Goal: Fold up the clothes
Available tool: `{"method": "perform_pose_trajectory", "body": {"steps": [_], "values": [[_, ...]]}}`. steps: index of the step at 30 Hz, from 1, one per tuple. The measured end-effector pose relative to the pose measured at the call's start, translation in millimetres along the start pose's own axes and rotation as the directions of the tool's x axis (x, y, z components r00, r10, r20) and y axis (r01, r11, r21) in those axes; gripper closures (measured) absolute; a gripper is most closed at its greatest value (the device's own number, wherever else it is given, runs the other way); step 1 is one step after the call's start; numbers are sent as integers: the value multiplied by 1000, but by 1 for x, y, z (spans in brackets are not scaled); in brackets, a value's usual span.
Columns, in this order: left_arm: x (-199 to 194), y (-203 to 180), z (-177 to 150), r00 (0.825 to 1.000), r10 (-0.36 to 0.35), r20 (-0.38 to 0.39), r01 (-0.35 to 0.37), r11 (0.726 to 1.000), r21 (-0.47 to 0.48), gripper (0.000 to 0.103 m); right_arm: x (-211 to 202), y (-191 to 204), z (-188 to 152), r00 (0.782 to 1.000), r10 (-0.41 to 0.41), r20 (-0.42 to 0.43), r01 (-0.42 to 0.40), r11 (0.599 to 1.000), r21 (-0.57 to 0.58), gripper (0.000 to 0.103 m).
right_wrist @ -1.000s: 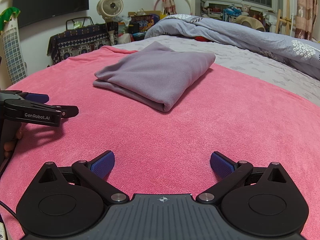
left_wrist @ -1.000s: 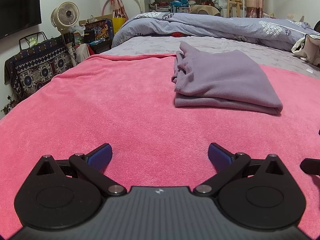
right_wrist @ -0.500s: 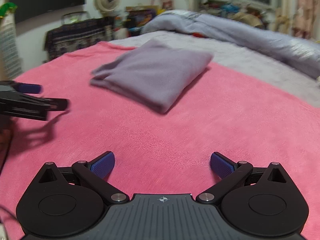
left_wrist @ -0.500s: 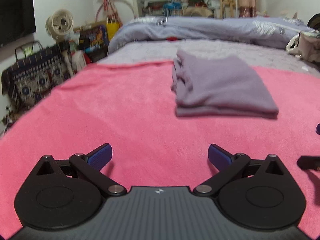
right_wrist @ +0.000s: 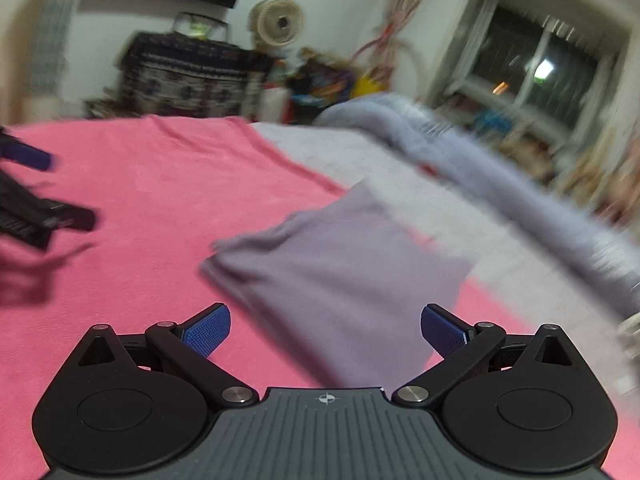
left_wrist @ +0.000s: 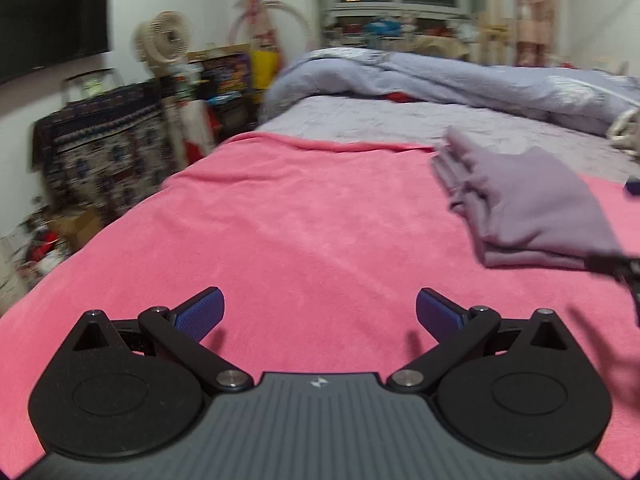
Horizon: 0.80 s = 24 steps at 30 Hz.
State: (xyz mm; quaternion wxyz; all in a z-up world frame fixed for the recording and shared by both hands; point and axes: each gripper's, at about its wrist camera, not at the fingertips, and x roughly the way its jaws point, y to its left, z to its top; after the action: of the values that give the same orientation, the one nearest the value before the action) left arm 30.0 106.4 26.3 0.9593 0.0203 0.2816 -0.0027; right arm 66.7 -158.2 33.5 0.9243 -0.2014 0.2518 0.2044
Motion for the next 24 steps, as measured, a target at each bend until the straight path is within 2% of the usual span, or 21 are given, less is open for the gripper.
{"method": "perform_pose_trajectory", "body": {"steps": [3,5,6,8,9,10,13,15,17,18,20,22,24], "values": [[11,-6,2,994,-101,-39,102,993,50,0,-6,-34,-30,985,140,-96,-136,989,52,0],[22,-17,-1,981,-165,-98,174,980,94,0,-9,-51,-57,977,151,-149,-143,988,63,0],[25,-25,-3,980,-162,-113,176,976,127,0,-8,-61,-69,972,178,-155,-160,980,121,0],[24,-41,-7,985,-132,-113,153,969,196,0,-8,-78,-88,962,248,-112,-203,927,314,0],[20,-46,-7,986,-130,-103,150,964,219,0,-11,-76,-91,968,236,-82,-200,929,311,0],[15,-51,-7,985,-144,-97,163,958,235,0,-12,-71,-91,971,222,-87,-190,940,283,0],[-1,-66,-8,954,-281,-109,299,927,226,0,-16,-60,-89,975,205,-80,-179,949,258,0],[-6,-82,-10,939,-323,-118,340,921,190,0,-18,-59,-88,976,208,-71,-183,948,259,0],[-2,-103,-13,944,-295,-147,319,929,185,0,-19,-58,-88,975,210,-67,-185,947,263,0],[2,-113,-15,953,-259,-159,287,938,195,0,-18,-60,-87,974,215,-67,-190,943,272,0],[4,-124,-19,967,-212,-138,239,946,221,0,-17,-60,-84,973,220,-63,-195,940,280,0],[2,-127,-22,972,-201,-121,224,948,227,0,-17,-61,-83,973,222,-68,-195,940,281,0],[4,-123,-23,969,-213,-123,236,949,210,0,-17,-60,-83,973,222,-67,-195,940,280,0]]}}
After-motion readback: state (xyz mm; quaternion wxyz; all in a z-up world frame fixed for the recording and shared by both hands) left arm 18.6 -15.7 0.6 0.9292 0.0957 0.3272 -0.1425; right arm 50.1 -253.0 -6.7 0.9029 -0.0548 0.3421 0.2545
